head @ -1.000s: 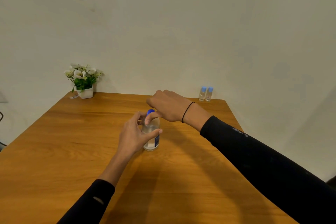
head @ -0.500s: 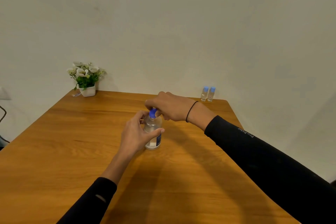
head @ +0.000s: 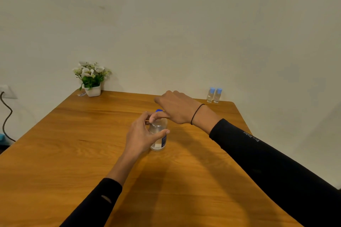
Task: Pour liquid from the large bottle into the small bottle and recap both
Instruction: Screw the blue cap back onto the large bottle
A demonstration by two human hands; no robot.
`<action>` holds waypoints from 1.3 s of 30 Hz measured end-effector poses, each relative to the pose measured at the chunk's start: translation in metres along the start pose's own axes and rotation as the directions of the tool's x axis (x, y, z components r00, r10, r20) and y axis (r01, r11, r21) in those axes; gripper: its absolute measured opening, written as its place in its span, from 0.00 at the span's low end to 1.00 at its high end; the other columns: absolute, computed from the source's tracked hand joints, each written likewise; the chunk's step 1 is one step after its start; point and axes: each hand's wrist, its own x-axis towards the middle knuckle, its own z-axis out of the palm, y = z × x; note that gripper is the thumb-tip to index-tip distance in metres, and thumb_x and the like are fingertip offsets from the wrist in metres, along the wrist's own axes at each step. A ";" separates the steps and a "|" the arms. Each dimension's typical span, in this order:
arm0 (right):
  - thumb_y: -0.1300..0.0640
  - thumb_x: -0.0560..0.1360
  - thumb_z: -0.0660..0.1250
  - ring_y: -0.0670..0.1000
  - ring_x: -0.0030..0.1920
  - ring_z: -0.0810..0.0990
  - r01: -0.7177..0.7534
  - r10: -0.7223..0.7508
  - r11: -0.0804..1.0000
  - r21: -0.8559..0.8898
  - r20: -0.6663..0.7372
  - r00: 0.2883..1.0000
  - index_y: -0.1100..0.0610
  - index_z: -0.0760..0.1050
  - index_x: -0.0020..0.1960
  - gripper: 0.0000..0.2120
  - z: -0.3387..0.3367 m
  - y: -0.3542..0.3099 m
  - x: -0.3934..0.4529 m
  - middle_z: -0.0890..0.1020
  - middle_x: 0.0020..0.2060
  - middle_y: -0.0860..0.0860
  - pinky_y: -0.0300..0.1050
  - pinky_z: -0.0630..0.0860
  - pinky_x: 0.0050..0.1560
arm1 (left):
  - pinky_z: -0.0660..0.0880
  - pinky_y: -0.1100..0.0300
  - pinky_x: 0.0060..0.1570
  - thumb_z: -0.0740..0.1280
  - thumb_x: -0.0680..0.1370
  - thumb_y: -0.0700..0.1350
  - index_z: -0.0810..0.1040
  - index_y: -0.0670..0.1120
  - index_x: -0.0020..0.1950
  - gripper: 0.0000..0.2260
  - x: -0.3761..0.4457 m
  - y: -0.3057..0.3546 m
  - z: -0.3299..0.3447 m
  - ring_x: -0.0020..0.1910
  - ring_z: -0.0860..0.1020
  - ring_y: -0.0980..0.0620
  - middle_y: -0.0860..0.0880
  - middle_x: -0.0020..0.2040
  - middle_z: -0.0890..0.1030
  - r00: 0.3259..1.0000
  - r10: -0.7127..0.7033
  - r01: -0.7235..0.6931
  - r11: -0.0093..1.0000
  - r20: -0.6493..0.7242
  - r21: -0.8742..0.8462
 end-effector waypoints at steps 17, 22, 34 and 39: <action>0.49 0.82 0.69 0.54 0.38 0.78 0.016 -0.022 0.993 0.117 0.043 0.999 0.54 0.75 0.52 0.09 0.002 0.005 -0.003 0.76 0.39 0.50 0.45 0.66 0.33 | 0.85 0.46 0.55 0.83 0.66 0.63 0.78 0.54 0.67 0.34 0.002 -0.002 0.002 0.59 0.82 0.52 0.55 0.61 0.84 1.000 -0.003 0.003 1.000 -0.001 0.028; 0.51 0.81 0.70 0.52 0.44 0.78 0.087 -0.093 0.982 0.169 0.026 0.995 0.50 0.71 0.64 0.14 -0.002 0.006 -0.007 0.81 0.53 0.52 0.46 0.72 0.40 | 0.84 0.48 0.55 0.83 0.66 0.63 0.77 0.54 0.66 0.33 0.003 -0.002 0.003 0.59 0.81 0.52 0.55 0.61 0.84 1.000 -0.012 0.013 0.999 -0.011 0.036; 0.51 0.84 0.66 0.55 0.42 0.80 0.143 -0.145 0.987 0.075 0.023 0.989 0.51 0.72 0.56 0.05 0.004 0.004 -0.005 0.79 0.43 0.50 0.46 0.71 0.35 | 0.83 0.51 0.55 0.82 0.66 0.64 0.77 0.55 0.65 0.32 0.003 -0.003 0.004 0.58 0.81 0.53 0.58 0.59 0.82 1.000 -0.017 0.017 0.998 -0.001 0.053; 0.28 0.74 0.65 0.56 0.40 0.76 0.040 -0.039 0.995 -0.087 0.018 0.999 0.54 0.71 0.58 0.30 -0.003 0.004 -0.002 0.77 0.44 0.52 0.48 0.70 0.36 | 0.84 0.48 0.54 0.82 0.66 0.65 0.78 0.54 0.65 0.33 0.002 -0.004 0.002 0.58 0.81 0.54 0.57 0.59 0.83 1.000 -0.008 0.008 0.999 -0.005 0.049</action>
